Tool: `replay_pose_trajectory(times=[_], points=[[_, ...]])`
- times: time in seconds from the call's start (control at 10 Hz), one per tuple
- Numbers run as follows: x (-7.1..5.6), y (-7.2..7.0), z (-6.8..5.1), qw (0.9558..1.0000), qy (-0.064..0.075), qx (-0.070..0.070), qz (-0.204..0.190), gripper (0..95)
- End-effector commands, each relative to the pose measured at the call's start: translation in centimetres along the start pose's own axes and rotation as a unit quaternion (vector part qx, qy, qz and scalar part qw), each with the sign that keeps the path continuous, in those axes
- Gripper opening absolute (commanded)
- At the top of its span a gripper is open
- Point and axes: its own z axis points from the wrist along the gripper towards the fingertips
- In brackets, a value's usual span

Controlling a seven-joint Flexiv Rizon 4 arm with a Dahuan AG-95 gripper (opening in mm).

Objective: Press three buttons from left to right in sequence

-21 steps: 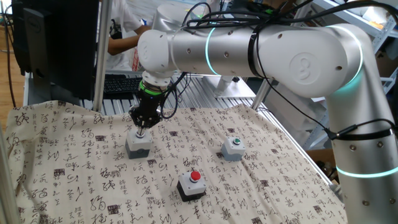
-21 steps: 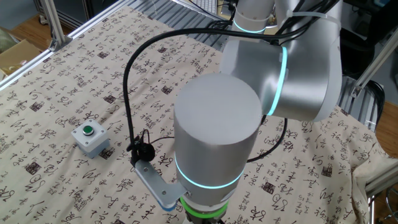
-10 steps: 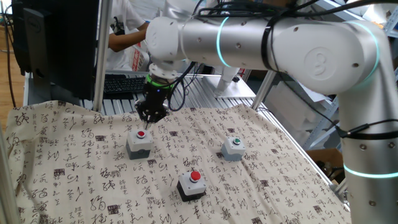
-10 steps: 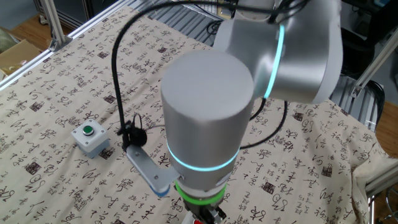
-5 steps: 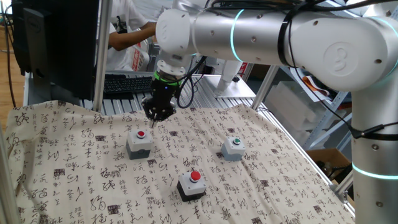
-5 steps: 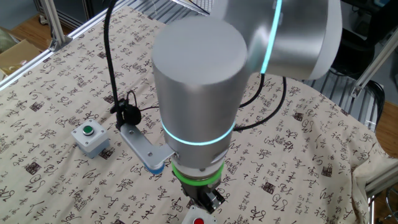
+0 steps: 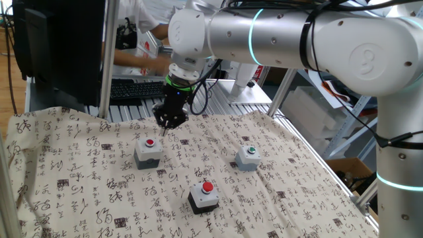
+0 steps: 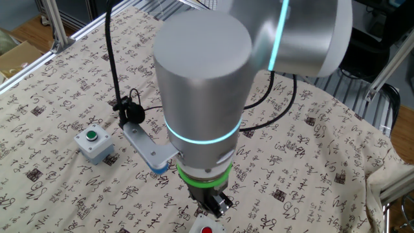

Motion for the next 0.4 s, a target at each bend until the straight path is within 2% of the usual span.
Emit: replay_pose_trajectory(times=[0.1, 0.4], points=[[0.03, 0.03, -0.03, 1.0000, -0.005, 0.002, 0.002, 0.0], [0.03, 0.02, -0.04, 0.9999, -0.009, 0.001, 0.007, 0.0]])
